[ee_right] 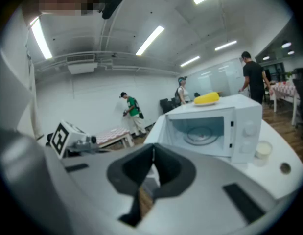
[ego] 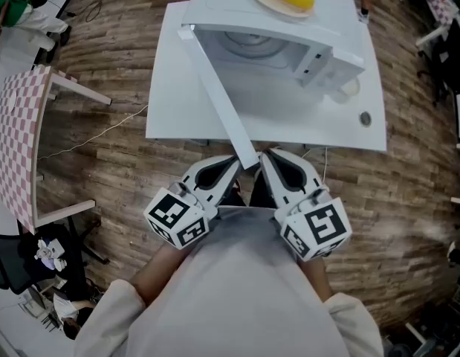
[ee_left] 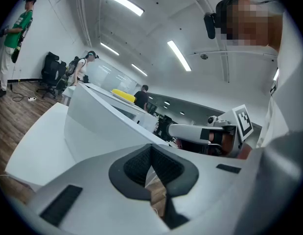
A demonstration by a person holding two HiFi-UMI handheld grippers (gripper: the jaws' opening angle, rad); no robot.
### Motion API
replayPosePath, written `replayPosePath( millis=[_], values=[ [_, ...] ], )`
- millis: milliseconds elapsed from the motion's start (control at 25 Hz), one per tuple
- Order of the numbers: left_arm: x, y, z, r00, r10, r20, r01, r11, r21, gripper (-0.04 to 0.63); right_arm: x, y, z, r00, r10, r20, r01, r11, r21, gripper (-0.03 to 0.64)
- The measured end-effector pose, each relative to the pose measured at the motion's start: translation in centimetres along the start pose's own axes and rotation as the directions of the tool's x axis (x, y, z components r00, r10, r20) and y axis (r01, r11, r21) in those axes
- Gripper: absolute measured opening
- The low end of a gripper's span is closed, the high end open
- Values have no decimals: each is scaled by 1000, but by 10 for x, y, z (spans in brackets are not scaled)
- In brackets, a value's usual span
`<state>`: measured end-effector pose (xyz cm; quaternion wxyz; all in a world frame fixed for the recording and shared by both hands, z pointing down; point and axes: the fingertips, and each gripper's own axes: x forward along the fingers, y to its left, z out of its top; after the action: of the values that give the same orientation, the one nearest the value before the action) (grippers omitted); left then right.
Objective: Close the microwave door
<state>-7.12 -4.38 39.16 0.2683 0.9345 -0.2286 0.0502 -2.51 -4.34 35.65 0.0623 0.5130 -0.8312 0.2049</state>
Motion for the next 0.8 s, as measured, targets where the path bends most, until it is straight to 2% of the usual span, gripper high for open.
replayPosePath(
  millis=[800],
  values=[
    [32, -6, 6, 997, -81, -17, 81, 997, -13, 20, -7, -28, 5, 998, -70, 3, 70, 997, 38, 21]
  ],
)
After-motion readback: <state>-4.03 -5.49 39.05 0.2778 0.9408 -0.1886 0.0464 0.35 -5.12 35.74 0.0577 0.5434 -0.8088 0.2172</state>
